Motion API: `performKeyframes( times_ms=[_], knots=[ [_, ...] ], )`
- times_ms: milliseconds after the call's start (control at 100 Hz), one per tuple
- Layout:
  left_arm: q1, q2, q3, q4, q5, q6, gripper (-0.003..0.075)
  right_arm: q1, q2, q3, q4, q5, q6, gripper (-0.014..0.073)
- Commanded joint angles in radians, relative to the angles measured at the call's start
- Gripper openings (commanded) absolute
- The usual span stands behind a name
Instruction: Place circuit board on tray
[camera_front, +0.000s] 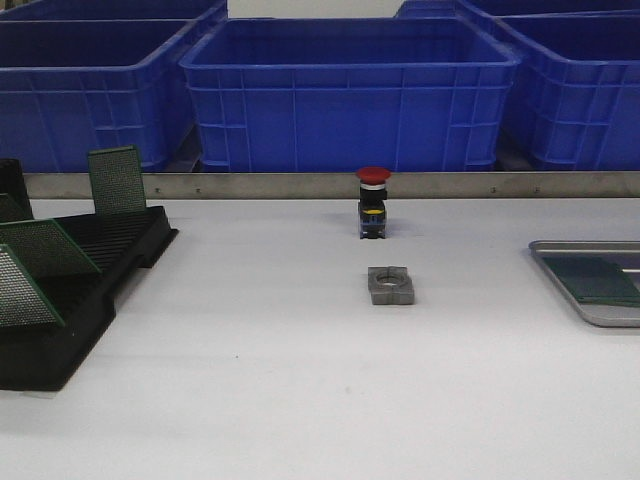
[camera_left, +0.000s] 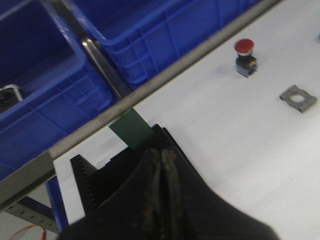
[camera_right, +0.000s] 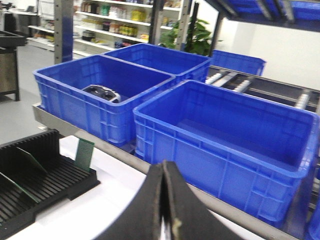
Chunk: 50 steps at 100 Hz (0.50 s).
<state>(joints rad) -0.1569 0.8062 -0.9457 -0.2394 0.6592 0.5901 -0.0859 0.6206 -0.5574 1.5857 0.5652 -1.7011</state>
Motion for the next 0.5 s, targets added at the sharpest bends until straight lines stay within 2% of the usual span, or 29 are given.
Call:
performKeyframes(
  times_ms=[0,270,490],
  knots=[
    [0.031,-0.093,0.032,-0.027,-0.137,-0.037,-0.002,-0.01,-0.059,0.02,0.063,-0.05,0.0,-0.0066],
    [0.072,-0.337,0.245,-0.09,-0.252,-0.039,-0.002,-0.01,-0.272,0.173,0.105,-0.223,0.0,-0.0066],
    [0.072,-0.517,0.438,-0.159,-0.392,-0.039,-0.002,-0.01,-0.428,0.286,0.105,-0.213,0.0,-0.0066]
  ],
)
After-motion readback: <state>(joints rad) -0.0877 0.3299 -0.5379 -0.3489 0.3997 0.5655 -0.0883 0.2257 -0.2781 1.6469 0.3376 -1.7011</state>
